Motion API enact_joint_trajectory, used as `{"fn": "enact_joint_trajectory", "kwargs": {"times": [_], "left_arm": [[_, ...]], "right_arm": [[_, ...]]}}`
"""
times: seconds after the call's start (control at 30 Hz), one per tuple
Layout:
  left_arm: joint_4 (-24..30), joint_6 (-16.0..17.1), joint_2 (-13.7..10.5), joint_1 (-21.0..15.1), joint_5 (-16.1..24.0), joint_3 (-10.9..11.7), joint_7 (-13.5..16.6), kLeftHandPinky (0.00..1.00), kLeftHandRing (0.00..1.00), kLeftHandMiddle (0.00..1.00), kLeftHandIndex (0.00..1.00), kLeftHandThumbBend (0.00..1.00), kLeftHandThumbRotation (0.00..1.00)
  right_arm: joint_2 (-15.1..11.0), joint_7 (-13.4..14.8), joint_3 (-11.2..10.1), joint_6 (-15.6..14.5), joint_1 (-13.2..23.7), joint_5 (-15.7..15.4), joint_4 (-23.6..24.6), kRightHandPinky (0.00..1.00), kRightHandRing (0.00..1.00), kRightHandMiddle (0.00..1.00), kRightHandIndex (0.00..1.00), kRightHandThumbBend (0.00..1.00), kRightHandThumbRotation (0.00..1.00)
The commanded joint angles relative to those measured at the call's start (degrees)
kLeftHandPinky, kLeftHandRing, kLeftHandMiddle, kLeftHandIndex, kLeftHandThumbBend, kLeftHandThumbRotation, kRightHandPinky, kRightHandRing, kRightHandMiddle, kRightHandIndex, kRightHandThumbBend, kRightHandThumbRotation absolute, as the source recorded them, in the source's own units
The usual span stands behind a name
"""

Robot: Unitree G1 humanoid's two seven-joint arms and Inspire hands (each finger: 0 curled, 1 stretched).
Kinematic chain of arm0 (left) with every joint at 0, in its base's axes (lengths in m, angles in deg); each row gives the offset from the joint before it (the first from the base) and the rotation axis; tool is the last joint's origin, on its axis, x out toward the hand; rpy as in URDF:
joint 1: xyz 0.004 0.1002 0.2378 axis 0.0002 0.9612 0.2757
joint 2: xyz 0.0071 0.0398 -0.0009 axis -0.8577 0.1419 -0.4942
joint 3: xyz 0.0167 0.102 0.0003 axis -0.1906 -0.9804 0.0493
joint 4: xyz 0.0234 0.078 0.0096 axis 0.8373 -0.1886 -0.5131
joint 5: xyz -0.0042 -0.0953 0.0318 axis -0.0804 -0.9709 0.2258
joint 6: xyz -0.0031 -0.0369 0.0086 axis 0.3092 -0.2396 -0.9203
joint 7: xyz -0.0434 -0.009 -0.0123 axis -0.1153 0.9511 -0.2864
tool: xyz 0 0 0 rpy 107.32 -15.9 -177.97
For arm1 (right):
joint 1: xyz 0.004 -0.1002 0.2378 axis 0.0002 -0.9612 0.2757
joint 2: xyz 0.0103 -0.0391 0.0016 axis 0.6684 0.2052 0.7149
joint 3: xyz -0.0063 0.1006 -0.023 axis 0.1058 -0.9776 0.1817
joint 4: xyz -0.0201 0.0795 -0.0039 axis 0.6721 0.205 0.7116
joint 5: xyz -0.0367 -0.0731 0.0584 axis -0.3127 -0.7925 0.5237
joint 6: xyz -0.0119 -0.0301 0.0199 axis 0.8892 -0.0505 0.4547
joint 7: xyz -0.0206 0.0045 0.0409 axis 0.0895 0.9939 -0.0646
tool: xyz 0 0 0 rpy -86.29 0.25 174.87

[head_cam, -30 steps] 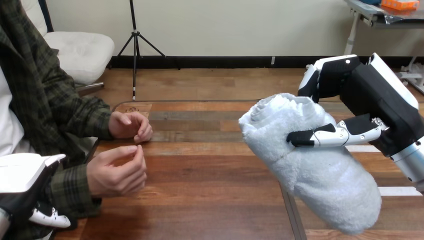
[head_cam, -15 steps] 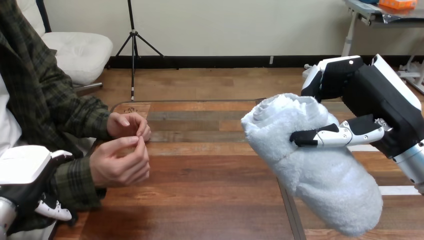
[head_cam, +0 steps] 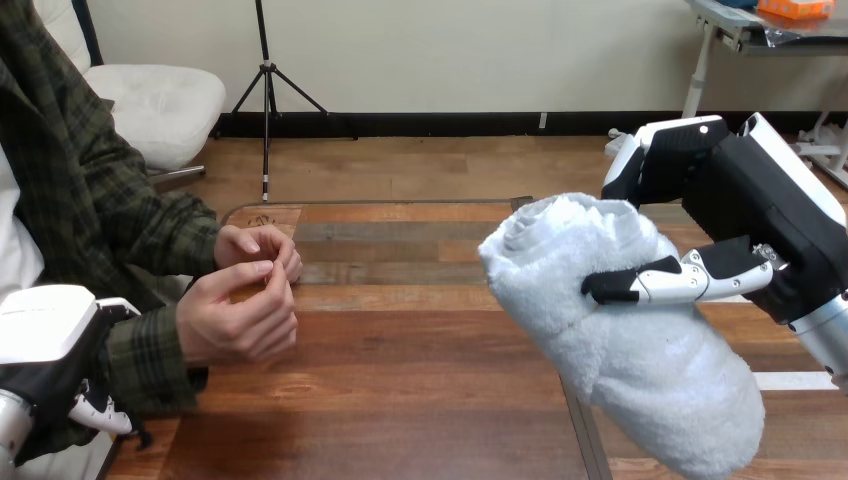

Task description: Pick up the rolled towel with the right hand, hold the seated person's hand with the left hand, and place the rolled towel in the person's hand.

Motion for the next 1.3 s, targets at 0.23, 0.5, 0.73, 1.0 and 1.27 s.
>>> {"fn": "enact_joint_trajectory", "kwargs": {"times": [0.23, 0.5, 0.73, 1.0, 1.27], "left_arm": [[-4.49, 1.39, 0.74, -1.54, -2.29, -1.73, 2.81, 0.5, 0.55, 0.58, 0.62, 0.92, 0.0], [-4.12, 1.8, 0.97, -1.56, -3.42, -1.71, 3.68, 0.45, 0.51, 0.55, 0.57, 0.9, 0.0], [-1.54, 2.29, 1.25, -0.7, -5.54, -0.93, 3.92, 0.44, 0.5, 0.55, 0.57, 0.89, 0.0], [2.03, 1.81, 1.67, 0.3, -8.22, -0.08, 2.68, 0.44, 0.49, 0.55, 0.57, 0.89, 0.0], [5.7, 2.22, 2.3, 1.19, -10.14, 0.59, 3.06, 0.43, 0.49, 0.55, 0.56, 0.89, 0.0]], "right_arm": [[-1.14, -0.27, -2.37, 1.29, 1.61, 1.54, 2.85, 0.16, 0.22, 0.31, 0.35, 0.81, 0.0], [-1.05, 0.0, -2.34, 1.16, 1.54, 1.26, 2.85, 0.16, 0.22, 0.31, 0.35, 0.81, 0.0], [-0.69, -0.39, -1.91, 1.31, 2.0, 1.49, 2.21, 0.16, 0.22, 0.31, 0.35, 0.82, 0.0], [-0.11, -0.95, -1.0, 2.53, 3.02, 0.93, 0.89, 0.16, 0.23, 0.32, 0.35, 0.81, 0.0], [0.73, -1.11, 0.23, 2.91, 4.05, 0.21, -0.2, 0.17, 0.23, 0.32, 0.35, 0.81, 0.0]]}}
